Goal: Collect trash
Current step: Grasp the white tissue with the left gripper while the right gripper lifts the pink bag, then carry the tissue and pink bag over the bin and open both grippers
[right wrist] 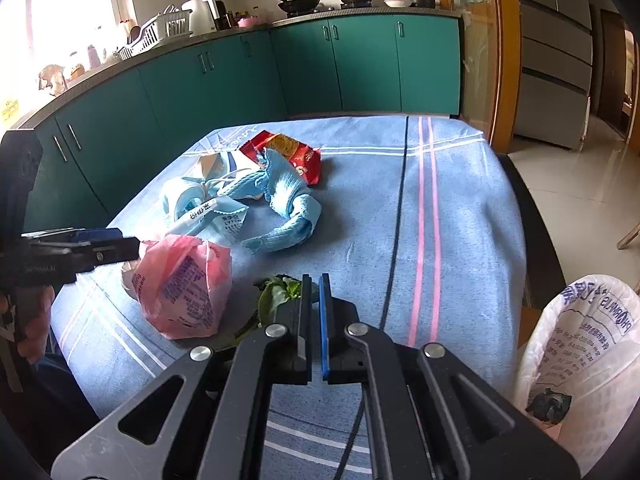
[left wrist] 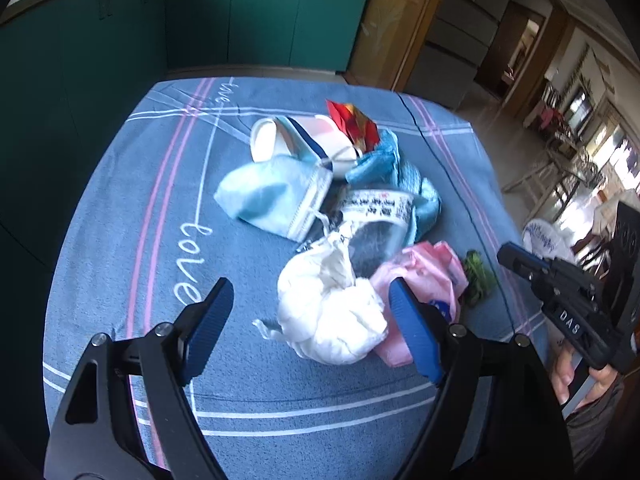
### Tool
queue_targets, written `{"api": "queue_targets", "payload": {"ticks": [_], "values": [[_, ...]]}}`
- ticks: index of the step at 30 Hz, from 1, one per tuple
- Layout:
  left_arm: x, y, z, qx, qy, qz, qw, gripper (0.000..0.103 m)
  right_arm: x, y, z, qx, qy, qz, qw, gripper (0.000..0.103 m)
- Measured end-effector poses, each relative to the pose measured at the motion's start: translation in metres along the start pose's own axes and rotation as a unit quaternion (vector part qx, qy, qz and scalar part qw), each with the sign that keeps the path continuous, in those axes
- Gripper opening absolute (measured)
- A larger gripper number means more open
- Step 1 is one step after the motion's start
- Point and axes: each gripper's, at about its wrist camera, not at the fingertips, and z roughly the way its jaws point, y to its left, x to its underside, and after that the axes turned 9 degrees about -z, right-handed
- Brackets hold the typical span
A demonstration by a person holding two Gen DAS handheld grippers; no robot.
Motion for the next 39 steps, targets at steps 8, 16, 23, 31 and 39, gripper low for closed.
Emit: {"api": "queue_targets", "payload": {"ticks": [8, 16, 23, 31, 39], "values": [[0.008, -0.008, 0.019, -0.028, 0.032, 0.026, 0.9988, 0.053, -0.004, 0.017, 0.006, -0.062, -0.017, 0.010, 0.998, 0.066], [0.000, 0.013, -0.004, -0.008, -0.015, -0.013, 0.9998, 0.043, -0.007, 0.069, 0.002, -0.083, -0.029, -0.075, 0.993, 0.084], [-0.006, 0.025, -0.038, 0.043, -0.082, -0.045, 0.9947, 0.043, -0.013, 0.084, 0.038, -0.045, 0.019, -0.075, 0.996, 0.085], [-0.008, 0.037, -0.058, 0.046, -0.139, -0.072, 0.9867, 0.043, -0.015, 0.088, 0.052, -0.062, 0.033, -0.068, 0.995, 0.055], [-0.005, 0.024, -0.067, 0.052, -0.166, -0.066, 0.9824, 0.043, -0.009, 0.068, 0.000, -0.077, -0.028, -0.062, 0.995, 0.054]]}}
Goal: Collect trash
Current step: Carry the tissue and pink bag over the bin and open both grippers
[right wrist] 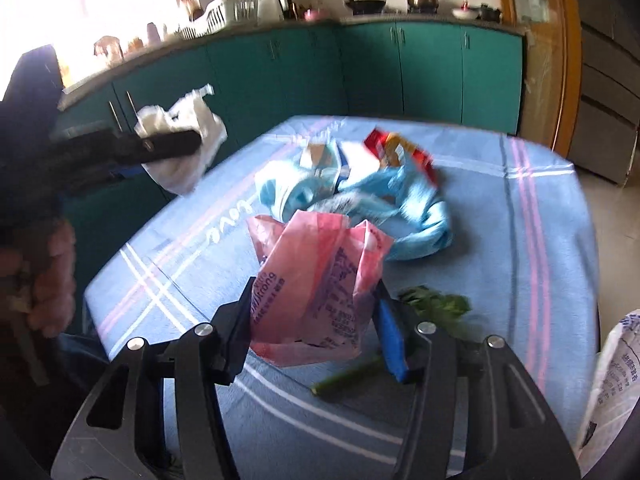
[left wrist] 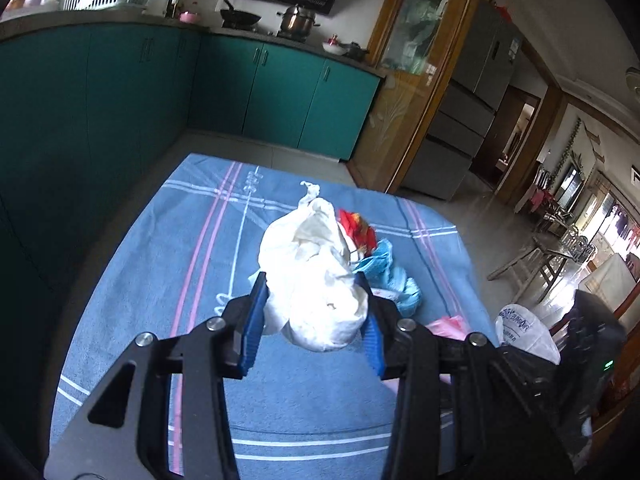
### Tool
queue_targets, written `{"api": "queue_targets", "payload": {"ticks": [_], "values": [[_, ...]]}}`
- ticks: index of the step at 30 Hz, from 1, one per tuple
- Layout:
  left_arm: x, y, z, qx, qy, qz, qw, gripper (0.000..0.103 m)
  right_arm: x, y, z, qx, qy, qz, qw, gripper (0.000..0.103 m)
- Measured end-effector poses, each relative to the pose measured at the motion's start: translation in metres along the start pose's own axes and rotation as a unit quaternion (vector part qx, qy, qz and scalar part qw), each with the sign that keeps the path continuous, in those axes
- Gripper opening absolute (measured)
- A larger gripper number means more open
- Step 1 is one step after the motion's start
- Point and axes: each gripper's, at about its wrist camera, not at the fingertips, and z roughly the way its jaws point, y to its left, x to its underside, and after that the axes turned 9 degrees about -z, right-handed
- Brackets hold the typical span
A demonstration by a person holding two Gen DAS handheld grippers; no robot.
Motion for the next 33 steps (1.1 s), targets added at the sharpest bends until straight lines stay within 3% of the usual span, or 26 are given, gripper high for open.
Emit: {"api": "queue_targets", "payload": {"ticks": [6, 11, 15, 17, 19, 20, 23, 25, 27, 28, 29, 31, 33], "values": [[0.006, -0.024, 0.003, 0.033, 0.004, 0.011, 0.9994, 0.043, 0.008, -0.041, -0.071, 0.026, -0.085, 0.048, 0.995, 0.054], [0.028, -0.074, 0.019, 0.044, 0.031, 0.066, 0.9964, 0.043, 0.037, -0.091, -0.133, 0.113, -0.117, 0.096, 0.982, 0.054], [0.042, -0.125, 0.039, 0.071, 0.064, 0.105, 0.9898, 0.044, 0.069, -0.137, -0.171, 0.187, -0.119, 0.154, 0.963, 0.054], [0.054, -0.158, 0.048, 0.099, 0.094, 0.131, 0.9819, 0.044, 0.083, -0.157, -0.184, 0.255, -0.104, 0.177, 0.945, 0.054], [0.068, -0.190, 0.061, 0.145, 0.150, 0.144, 0.9674, 0.045, 0.096, -0.175, -0.196, 0.315, -0.084, 0.200, 0.924, 0.054], [0.079, -0.211, 0.073, 0.178, 0.200, 0.145, 0.9524, 0.045, 0.101, -0.181, -0.200, 0.328, -0.077, 0.211, 0.917, 0.054], [0.107, -0.263, 0.098, 0.219, 0.274, 0.170, 0.9210, 0.045, 0.122, -0.197, -0.209, 0.347, -0.068, 0.252, 0.901, 0.054], [0.124, -0.285, 0.106, 0.227, 0.289, 0.194, 0.9095, 0.047, 0.132, -0.205, -0.216, 0.351, -0.066, 0.269, 0.894, 0.054], [0.139, -0.302, 0.114, 0.238, 0.307, 0.215, 0.8961, 0.060, 0.140, -0.211, -0.220, 0.350, -0.067, 0.281, 0.891, 0.054], [0.146, -0.309, 0.114, 0.246, 0.313, 0.225, 0.8893, 0.073, 0.141, -0.211, -0.221, 0.349, -0.067, 0.283, 0.891, 0.054], [0.149, -0.311, 0.112, 0.248, 0.309, 0.232, 0.8884, 0.081, 0.143, -0.213, -0.221, 0.347, -0.066, 0.285, 0.891, 0.054], [0.148, -0.310, 0.108, 0.240, 0.290, 0.250, 0.8918, 0.084, 0.144, -0.217, -0.218, 0.345, -0.061, 0.286, 0.892, 0.057], [0.138, -0.307, 0.103, 0.219, 0.251, 0.274, 0.9022, 0.087, 0.144, -0.217, -0.218, 0.342, -0.058, 0.285, 0.893, 0.061]]}}
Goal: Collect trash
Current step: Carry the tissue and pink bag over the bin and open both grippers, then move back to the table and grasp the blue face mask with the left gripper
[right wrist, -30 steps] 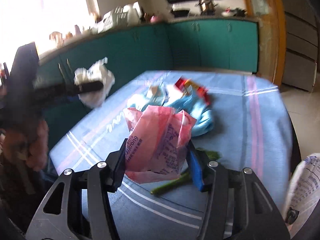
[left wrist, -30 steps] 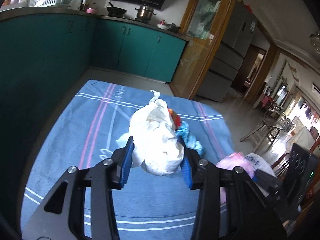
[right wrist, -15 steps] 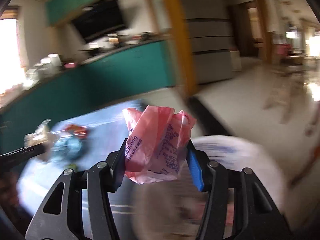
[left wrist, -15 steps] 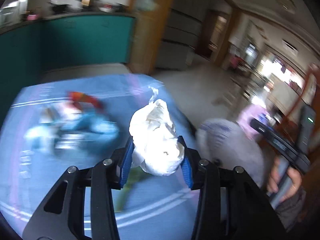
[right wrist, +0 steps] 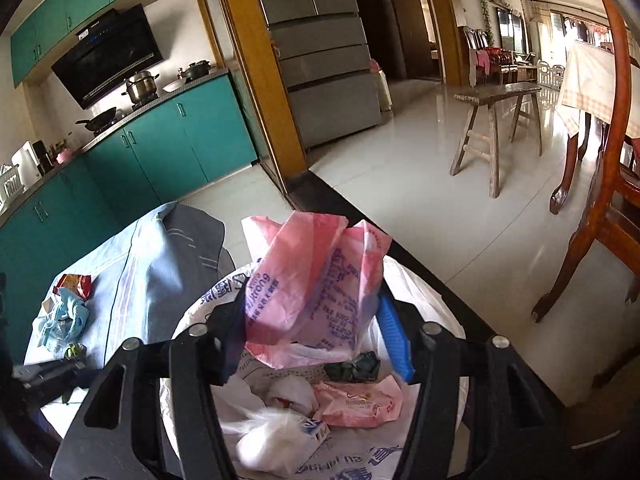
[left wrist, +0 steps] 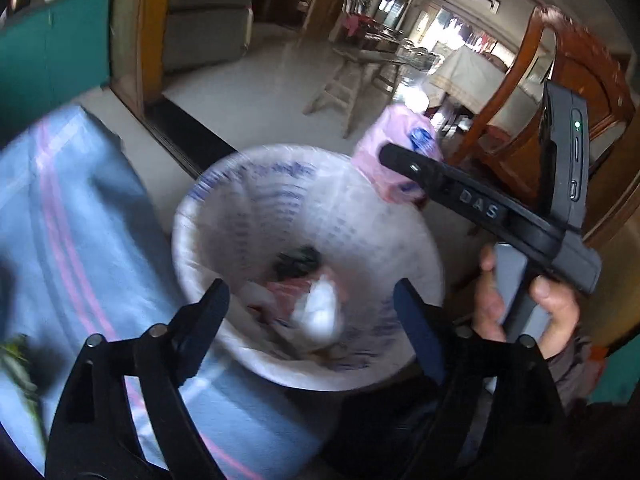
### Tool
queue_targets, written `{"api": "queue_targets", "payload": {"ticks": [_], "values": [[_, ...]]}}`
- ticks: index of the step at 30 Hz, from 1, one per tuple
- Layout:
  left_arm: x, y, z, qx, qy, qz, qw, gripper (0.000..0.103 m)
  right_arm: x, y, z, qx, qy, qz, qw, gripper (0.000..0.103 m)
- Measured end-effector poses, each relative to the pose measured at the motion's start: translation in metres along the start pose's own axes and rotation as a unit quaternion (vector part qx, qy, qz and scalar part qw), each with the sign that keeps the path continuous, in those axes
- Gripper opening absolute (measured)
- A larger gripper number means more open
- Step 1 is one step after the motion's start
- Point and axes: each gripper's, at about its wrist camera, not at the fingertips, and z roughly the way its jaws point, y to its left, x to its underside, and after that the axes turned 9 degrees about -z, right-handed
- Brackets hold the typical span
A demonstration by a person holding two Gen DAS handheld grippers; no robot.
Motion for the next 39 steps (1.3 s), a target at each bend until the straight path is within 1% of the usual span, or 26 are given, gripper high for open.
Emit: {"api": "queue_targets", "payload": {"ticks": [1, 2, 3, 5, 7, 10, 13, 17, 18, 19, 20, 21, 23, 24, 25, 27, 28, 29, 30, 31, 32, 34, 35, 36, 37, 39], "values": [[0.001, 0.001, -0.005, -0.016, -0.015, 0.004, 0.9998, 0.089, 0.002, -0.004, -0.002, -0.001, 0.000, -0.001, 1.000, 0.064], [-0.001, 0.008, -0.015, -0.050, -0.042, 0.009, 0.9978, 0.090, 0.001, -0.004, -0.002, -0.002, 0.000, -0.002, 1.000, 0.065], [-0.002, 0.015, -0.022, -0.074, -0.060, 0.011, 0.9954, 0.090, 0.000, -0.003, -0.004, -0.003, -0.001, -0.001, 1.000, 0.067], [-0.006, 0.028, -0.034, -0.118, -0.086, 0.011, 0.9892, 0.091, -0.001, 0.000, -0.006, -0.014, -0.005, 0.005, 1.000, 0.070], [-0.009, 0.043, -0.046, -0.152, -0.098, 0.003, 0.9834, 0.091, -0.001, 0.005, -0.007, -0.024, -0.009, 0.007, 1.000, 0.072], [-0.015, 0.081, -0.072, -0.211, -0.127, -0.017, 0.9690, 0.092, -0.001, 0.018, -0.005, -0.037, -0.012, -0.004, 0.999, 0.073], [-0.013, 0.119, -0.104, -0.255, -0.154, -0.045, 0.9535, 0.094, -0.004, 0.045, -0.001, -0.057, -0.015, -0.027, 0.998, 0.074], [-0.010, 0.177, -0.143, -0.360, -0.197, -0.088, 0.9077, 0.094, -0.011, 0.096, 0.012, -0.100, 0.001, -0.072, 0.992, 0.075], [-0.008, 0.190, -0.151, -0.376, -0.203, -0.099, 0.8987, 0.094, -0.013, 0.116, 0.017, -0.117, 0.010, -0.089, 0.989, 0.075], [-0.006, 0.204, -0.159, -0.389, -0.207, -0.109, 0.8910, 0.094, -0.014, 0.134, 0.021, -0.134, 0.022, -0.105, 0.985, 0.075], [-0.002, 0.219, -0.167, -0.406, -0.211, -0.118, 0.8815, 0.094, -0.015, 0.158, 0.028, -0.162, 0.040, -0.125, 0.978, 0.075], [0.001, 0.231, -0.173, -0.419, -0.211, -0.123, 0.8745, 0.095, -0.014, 0.178, 0.033, -0.188, 0.056, -0.140, 0.971, 0.075], [0.009, 0.250, -0.177, -0.437, -0.201, -0.137, 0.8660, 0.095, -0.011, 0.222, 0.046, -0.233, 0.095, -0.167, 0.953, 0.075], [0.011, 0.262, -0.176, -0.437, -0.192, -0.151, 0.8655, 0.095, -0.007, 0.238, 0.051, -0.246, 0.112, -0.174, 0.947, 0.075], [0.015, 0.273, -0.180, -0.429, -0.182, -0.168, 0.8684, 0.095, 0.000, 0.257, 0.057, -0.261, 0.131, -0.179, 0.939, 0.075], [0.021, 0.297, -0.179, -0.399, -0.159, -0.211, 0.8781, 0.095, 0.010, 0.274, 0.059, -0.270, 0.142, -0.189, 0.933, 0.075], [0.024, 0.305, -0.178, -0.380, -0.152, -0.230, 0.8832, 0.095, 0.018, 0.283, 0.061, -0.263, 0.144, -0.200, 0.933, 0.075], [0.027, 0.312, -0.174, -0.353, -0.143, -0.247, 0.8909, 0.095, 0.024, 0.291, 0.062, -0.255, 0.144, -0.215, 0.932, 0.075], [0.029, 0.317, -0.173, -0.333, -0.136, -0.256, 0.8969, 0.095, 0.030, 0.297, 0.062, -0.254, 0.142, -0.232, 0.928, 0.072], [0.031, 0.320, -0.171, -0.321, -0.132, -0.263, 0.9001, 0.095, 0.036, 0.304, 0.063, -0.255, 0.139, -0.251, 0.923, 0.065], [0.032, 0.321, -0.171, -0.315, -0.129, -0.268, 0.9013, 0.095, 0.039, 0.307, 0.063, -0.256, 0.139, -0.259, 0.921, 0.061], [0.037, 0.322, -0.167, -0.299, -0.122, -0.277, 0.9047, 0.095, 0.045, 0.312, 0.067, -0.255, 0.143, -0.265, 0.919, 0.046], [0.037, 0.321, -0.162, -0.287, -0.119, -0.283, 0.9074, 0.095, 0.045, 0.314, 0.067, -0.255, 0.139, -0.266, 0.919, 0.042], [0.038, 0.320, -0.157, -0.278, -0.114, -0.288, 0.9094, 0.095, 0.045, 0.314, 0.068, -0.255, 0.137, -0.269, 0.919, 0.030], [0.040, 0.318, -0.152, -0.274, -0.112, -0.290, 0.9104, 0.095, 0.045, 0.315, 0.068, -0.260, 0.140, -0.268, 0.917, 0.027], [0.040, 0.315, -0.146, -0.269, -0.104, -0.288, 0.9130, 0.095, 0.044, 0.315, 0.068, -0.263, 0.135, -0.262, 0.919, 0.025]]}}
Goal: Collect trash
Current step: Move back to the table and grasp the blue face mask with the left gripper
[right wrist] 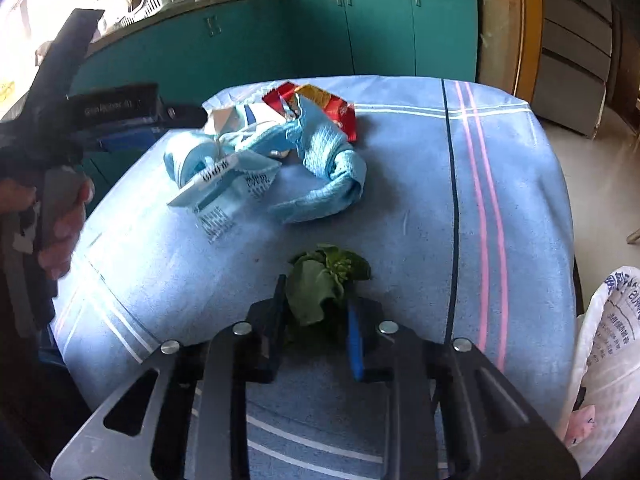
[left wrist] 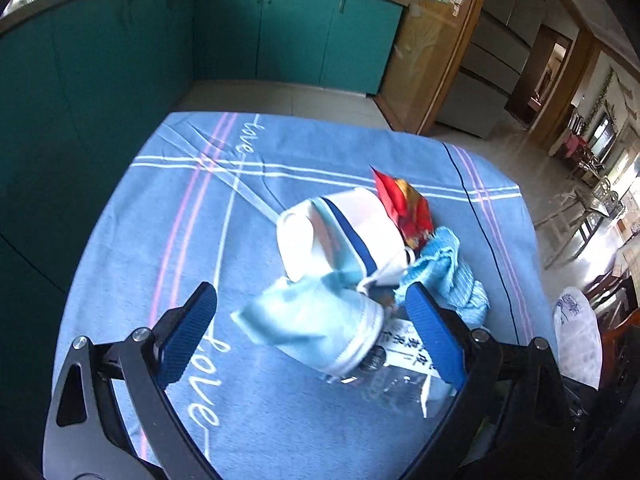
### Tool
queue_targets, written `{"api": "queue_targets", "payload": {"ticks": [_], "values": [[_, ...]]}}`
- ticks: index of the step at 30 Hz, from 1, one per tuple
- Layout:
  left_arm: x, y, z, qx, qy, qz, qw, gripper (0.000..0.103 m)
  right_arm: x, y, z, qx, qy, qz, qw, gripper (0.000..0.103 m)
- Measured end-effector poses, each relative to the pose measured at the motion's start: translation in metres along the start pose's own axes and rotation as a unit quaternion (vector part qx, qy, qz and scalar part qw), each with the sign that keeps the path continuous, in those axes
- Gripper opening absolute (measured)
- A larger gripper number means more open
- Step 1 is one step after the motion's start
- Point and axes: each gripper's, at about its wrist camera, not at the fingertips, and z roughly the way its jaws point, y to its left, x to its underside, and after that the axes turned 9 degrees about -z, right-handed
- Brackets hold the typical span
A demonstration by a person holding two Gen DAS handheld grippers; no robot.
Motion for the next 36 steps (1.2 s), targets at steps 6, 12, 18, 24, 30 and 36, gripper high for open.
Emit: {"api": "queue_targets", "payload": {"ticks": [6, 12, 18, 24, 30, 36], "values": [[0.011, -0.010, 0.009, -0.020, 0.013, 0.034, 0.9992, 0.095, 0.004, 0.004, -0.020, 0.016, -0.036, -0.025, 0.999, 0.025], [0.022, -0.005, 0.009, -0.033, 0.032, 0.046, 0.9979, 0.056, 0.013, -0.008, -0.042, 0.006, -0.062, -0.027, 0.998, 0.025], [0.029, -0.017, -0.019, -0.012, -0.007, 0.055, 0.9984, 0.031, 0.014, -0.015, -0.050, 0.011, -0.069, -0.018, 0.997, 0.025], [0.036, -0.033, -0.069, 0.016, -0.114, 0.061, 0.9915, 0.030, 0.016, -0.016, -0.049, 0.010, -0.070, -0.017, 0.997, 0.025], [0.044, -0.039, -0.097, 0.060, -0.162, 0.065, 0.9829, 0.030, 0.019, -0.015, -0.050, 0.010, -0.071, -0.016, 0.997, 0.025], [0.056, -0.044, -0.103, 0.087, -0.162, 0.084, 0.9794, 0.030, 0.020, -0.019, -0.051, 0.009, -0.071, -0.010, 0.997, 0.025]]}}
